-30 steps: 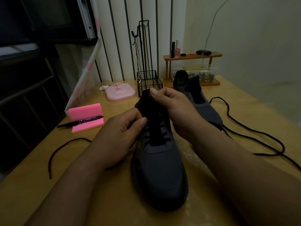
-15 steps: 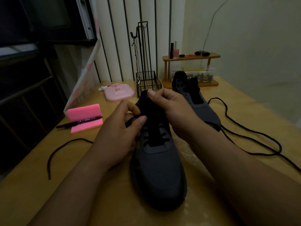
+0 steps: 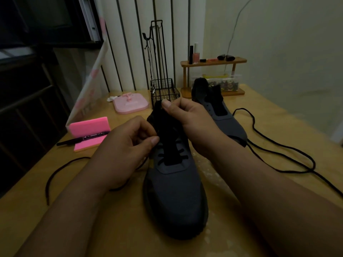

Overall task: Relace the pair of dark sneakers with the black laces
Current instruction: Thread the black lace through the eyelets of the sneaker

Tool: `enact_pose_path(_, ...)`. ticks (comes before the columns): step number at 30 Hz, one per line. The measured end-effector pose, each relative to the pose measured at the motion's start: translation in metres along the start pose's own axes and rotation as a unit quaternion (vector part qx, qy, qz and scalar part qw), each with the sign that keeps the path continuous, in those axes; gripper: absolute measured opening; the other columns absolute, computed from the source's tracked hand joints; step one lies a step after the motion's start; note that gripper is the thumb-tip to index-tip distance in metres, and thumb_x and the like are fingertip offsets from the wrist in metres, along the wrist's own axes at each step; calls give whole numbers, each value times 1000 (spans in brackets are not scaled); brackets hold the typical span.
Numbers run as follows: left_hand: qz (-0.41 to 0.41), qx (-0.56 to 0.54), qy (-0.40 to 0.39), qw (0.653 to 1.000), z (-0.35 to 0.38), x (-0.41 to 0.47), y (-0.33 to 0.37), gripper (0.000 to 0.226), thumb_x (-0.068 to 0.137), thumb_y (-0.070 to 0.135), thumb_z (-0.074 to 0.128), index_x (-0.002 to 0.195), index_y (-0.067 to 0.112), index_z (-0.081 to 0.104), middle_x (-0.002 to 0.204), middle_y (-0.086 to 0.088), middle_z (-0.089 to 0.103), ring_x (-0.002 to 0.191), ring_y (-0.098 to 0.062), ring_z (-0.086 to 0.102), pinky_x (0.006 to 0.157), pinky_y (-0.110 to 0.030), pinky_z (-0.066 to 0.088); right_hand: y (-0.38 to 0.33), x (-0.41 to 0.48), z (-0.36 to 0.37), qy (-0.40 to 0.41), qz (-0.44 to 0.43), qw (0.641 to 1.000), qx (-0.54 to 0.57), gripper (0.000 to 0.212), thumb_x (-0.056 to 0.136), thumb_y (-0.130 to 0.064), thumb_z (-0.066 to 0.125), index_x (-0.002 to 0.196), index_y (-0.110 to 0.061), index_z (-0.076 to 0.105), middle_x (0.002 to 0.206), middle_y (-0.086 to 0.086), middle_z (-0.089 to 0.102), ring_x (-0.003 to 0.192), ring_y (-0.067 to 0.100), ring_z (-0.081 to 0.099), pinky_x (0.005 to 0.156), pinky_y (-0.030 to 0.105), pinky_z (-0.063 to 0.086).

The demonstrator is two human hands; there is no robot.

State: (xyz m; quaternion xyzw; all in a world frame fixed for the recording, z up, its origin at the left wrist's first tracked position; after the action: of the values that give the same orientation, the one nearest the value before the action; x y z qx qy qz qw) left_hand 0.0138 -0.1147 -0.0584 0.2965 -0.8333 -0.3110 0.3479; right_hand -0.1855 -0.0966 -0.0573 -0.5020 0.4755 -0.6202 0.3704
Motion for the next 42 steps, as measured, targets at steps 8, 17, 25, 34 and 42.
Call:
enact_pose_path(8,8,16,45,999,11,1,5,10,96,21,72,90,28,71,86,10,69,80,-6,64,66,-11,45,-1,-2,4,18,-11,999,-29,27,99,-35,70,80,-16,63,83,1,68,82,16,67,79,37,56)
enact_pose_path(17,-13,-49,35,998,14,0,6,6,95,19,73,93,24,75,89,6,73,85,-8,68,69,-11,49,-22,-12,-25,26,48,997,-62,28,109,-37,49,124,-19,63,122,-1,67,114,13,67,90,28,57)
enact_pose_path(25,-9,-35,36,999,13,0,6,5,94,20,74,93,25,74,90,6,73,84,-7,67,69,-11,48,-53,-34,-38,-125,43,932,-336,5,99,-20,69,102,-24,70,99,-4,72,90,11,70,78,30,62)
enact_pose_path(34,-29,-52,47,997,13,1,2,9,93,20,76,90,20,68,83,-4,68,67,-23,62,55,-24,50,-46,-36,-28,-110,-3,917,-385,8,96,-21,73,101,-28,76,93,-9,75,80,6,71,68,25,62)
enact_pose_path(42,-39,-17,53,998,15,2,-1,14,92,26,77,86,20,66,80,-1,69,67,-8,62,57,-17,49,-41,-36,-25,-115,35,940,-318,9,96,-16,73,94,-23,79,87,-9,76,79,0,70,59,10,51)
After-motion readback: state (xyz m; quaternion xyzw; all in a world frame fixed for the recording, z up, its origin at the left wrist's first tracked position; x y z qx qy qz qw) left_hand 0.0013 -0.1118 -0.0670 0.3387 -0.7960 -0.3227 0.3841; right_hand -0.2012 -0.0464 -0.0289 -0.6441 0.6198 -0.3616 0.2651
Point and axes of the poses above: each hand's wrist, its own x-axis towards the middle knuckle, its own z-axis out of the palm, y = z × x, the point moved 1 cm from there along x, towards the middle knuckle
